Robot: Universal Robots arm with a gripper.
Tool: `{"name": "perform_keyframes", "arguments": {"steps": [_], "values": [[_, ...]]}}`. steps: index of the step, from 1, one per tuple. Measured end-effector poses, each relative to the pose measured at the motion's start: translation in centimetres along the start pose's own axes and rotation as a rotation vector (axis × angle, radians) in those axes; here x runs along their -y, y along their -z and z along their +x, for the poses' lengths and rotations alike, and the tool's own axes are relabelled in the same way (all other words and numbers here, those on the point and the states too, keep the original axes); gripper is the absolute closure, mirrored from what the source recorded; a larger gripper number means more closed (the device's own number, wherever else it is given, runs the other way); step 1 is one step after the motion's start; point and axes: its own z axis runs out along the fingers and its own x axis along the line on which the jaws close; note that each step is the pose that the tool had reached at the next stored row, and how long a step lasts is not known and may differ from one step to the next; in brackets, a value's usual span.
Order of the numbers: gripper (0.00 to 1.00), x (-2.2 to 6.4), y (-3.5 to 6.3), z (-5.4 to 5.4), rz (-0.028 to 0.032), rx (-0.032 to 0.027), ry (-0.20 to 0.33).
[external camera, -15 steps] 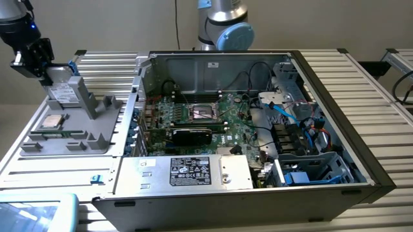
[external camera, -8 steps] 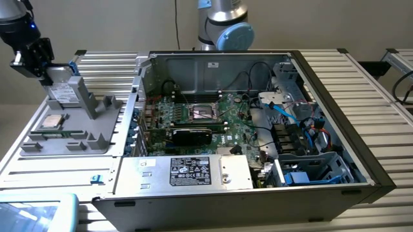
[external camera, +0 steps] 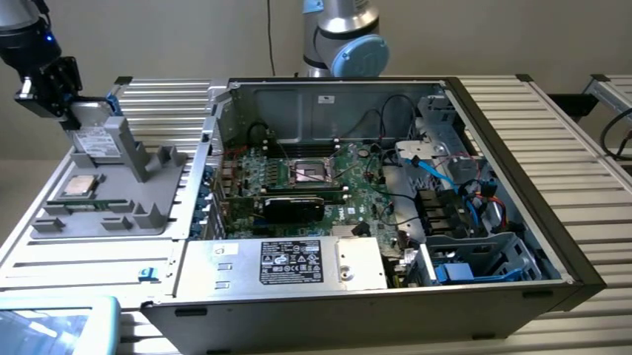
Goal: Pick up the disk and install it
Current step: 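Pick up the disk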
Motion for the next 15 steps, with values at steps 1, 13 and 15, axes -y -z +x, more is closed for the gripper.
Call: {"name": "perform_keyframes", "arguments": {"steps": [1,13,15], "values": [[0.62,0.00,-0.01,0.00,-0.0002,-0.0001,0.000],[0.53,-0.02,-0.12,0.00,0.0002,0.0000,0.000],[0.53,-0.02,-0.12,0.00,0.0001,0.0001,-0.012]]}}
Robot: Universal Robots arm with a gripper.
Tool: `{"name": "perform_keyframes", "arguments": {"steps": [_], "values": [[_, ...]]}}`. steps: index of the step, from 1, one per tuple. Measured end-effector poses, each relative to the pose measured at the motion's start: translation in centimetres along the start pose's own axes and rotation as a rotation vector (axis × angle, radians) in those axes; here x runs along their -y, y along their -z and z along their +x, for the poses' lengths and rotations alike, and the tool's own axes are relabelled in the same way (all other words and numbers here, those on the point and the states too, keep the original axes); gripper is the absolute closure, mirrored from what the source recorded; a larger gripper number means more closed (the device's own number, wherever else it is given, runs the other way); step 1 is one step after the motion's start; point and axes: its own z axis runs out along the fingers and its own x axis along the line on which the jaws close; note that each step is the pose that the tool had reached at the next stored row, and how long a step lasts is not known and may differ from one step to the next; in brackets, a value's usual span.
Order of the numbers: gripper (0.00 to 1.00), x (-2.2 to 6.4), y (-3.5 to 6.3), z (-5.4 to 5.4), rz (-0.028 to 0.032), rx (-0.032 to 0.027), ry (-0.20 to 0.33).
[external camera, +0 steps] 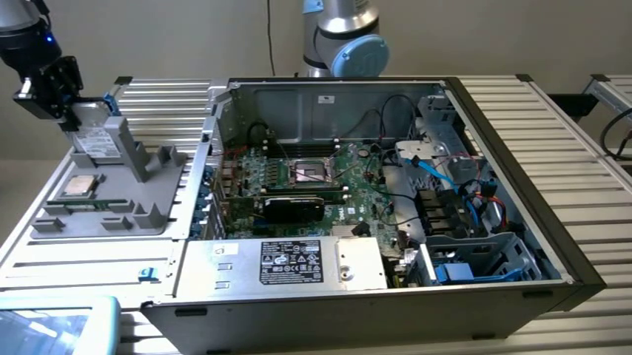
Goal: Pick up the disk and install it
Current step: 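Pick up the disk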
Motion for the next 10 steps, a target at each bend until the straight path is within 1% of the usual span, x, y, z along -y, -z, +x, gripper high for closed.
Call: {"name": "perform_keyframes", "arguments": {"steps": [3,10], "values": [[0.53,0.00,0.00,0.00,-0.0001,0.0003,-0.017],[0.53,0.01,0.02,0.03,-0.0004,0.0011,-0.010]]}}
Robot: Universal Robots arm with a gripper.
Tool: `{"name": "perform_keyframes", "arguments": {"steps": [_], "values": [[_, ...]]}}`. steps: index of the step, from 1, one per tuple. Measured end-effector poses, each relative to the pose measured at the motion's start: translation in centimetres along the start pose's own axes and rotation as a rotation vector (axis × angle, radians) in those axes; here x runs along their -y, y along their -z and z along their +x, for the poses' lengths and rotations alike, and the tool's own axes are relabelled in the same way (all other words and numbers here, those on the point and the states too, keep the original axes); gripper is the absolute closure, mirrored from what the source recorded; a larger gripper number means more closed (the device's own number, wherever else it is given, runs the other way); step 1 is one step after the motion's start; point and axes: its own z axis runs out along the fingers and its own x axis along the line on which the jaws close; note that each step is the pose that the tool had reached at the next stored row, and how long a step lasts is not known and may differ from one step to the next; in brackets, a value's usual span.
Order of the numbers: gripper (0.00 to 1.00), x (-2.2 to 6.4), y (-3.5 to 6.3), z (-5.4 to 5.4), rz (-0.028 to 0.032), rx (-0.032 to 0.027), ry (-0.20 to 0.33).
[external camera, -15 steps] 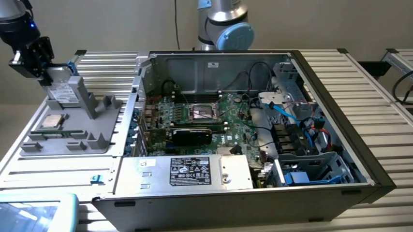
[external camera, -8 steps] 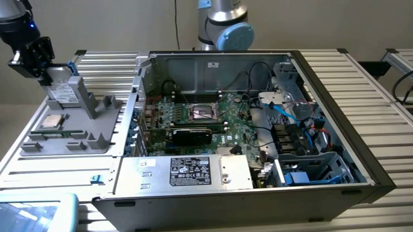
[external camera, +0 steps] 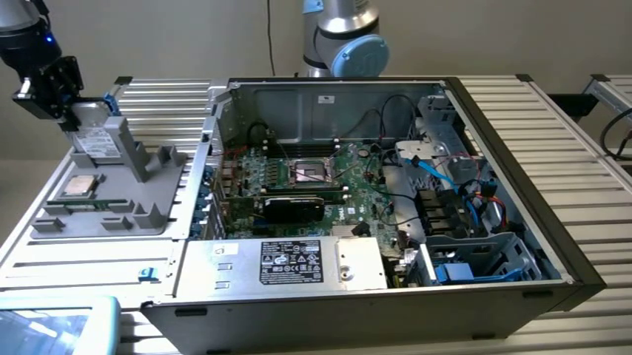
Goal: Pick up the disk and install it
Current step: 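Pick up the disk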
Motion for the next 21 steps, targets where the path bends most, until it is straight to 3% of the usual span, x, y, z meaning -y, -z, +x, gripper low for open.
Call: {"name": "perform_keyframes", "arguments": {"steps": [3,7,8,13,18,21], "values": [[0.53,0.00,-0.01,0.03,-0.0001,0.0047,0.006],[0.53,0.01,-0.01,0.17,-0.0009,0.0234,0.007],[0.53,0.01,-0.01,0.23,-0.0014,0.0255,0.007],[0.53,0.01,-0.01,0.24,-0.0039,0.0253,0.007],[0.53,0.01,-0.01,0.25,-0.0039,0.0134,0.008],[0.53,0.01,-0.01,0.25,-0.0040,0.0133,0.008]]}}
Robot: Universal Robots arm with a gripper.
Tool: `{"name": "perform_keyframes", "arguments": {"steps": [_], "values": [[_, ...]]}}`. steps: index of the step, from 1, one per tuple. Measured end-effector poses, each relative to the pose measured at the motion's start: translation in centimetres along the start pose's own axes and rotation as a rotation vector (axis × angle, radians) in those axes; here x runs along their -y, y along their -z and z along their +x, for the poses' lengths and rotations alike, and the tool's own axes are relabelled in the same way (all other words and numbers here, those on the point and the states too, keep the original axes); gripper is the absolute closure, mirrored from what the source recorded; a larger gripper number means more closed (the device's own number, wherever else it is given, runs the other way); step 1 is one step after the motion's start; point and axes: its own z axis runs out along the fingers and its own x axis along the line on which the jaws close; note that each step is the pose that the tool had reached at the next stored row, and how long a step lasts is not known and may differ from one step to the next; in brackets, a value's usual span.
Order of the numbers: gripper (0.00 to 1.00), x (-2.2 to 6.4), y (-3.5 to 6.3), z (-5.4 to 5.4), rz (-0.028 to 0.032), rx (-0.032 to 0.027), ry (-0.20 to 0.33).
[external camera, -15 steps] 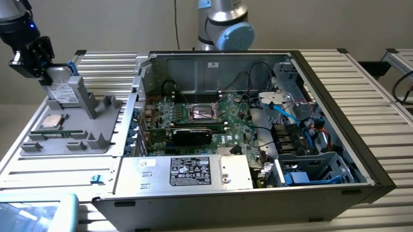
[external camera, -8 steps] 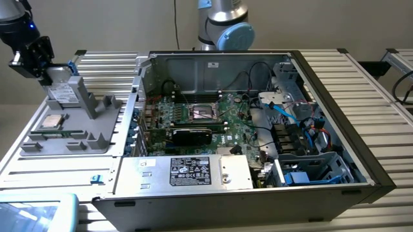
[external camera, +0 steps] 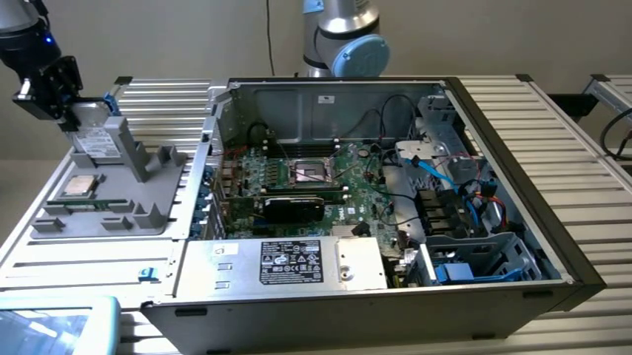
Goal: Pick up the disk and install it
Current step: 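Pick up the disk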
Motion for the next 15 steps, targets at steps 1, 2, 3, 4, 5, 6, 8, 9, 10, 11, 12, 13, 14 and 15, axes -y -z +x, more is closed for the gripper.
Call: {"name": "perform_keyframes", "arguments": {"steps": [1,2,3,4,5,6,8,9,10,11,12,13,14,15], "values": [[0.53,0.00,0.00,0.00,0.0000,0.0000,0.000],[0.53,0.00,0.00,0.00,0.0000,0.0001,0.000],[0.53,0.00,0.00,0.00,0.0000,0.0001,0.000],[0.53,0.00,0.00,0.00,0.0000,0.0001,0.001],[0.53,0.00,0.00,0.00,0.0000,0.0001,0.001],[0.53,0.00,0.00,0.00,0.0000,0.0001,0.002],[0.53,0.00,0.00,0.00,0.0000,0.0000,0.003],[0.53,0.00,0.00,0.00,0.0000,0.0000,0.003],[0.53,0.00,0.00,0.00,0.0000,0.0000,0.004],[0.53,0.00,0.00,0.00,-0.0001,0.0000,0.004],[0.53,0.00,0.00,0.00,0.0000,0.0000,0.005],[0.53,0.00,-0.01,0.00,-0.0002,-0.0001,0.007],[0.53,0.00,0.00,0.00,-0.0003,-0.0001,0.008],[0.53,0.00,-0.01,0.00,-0.0005,-0.0001,0.008]]}}
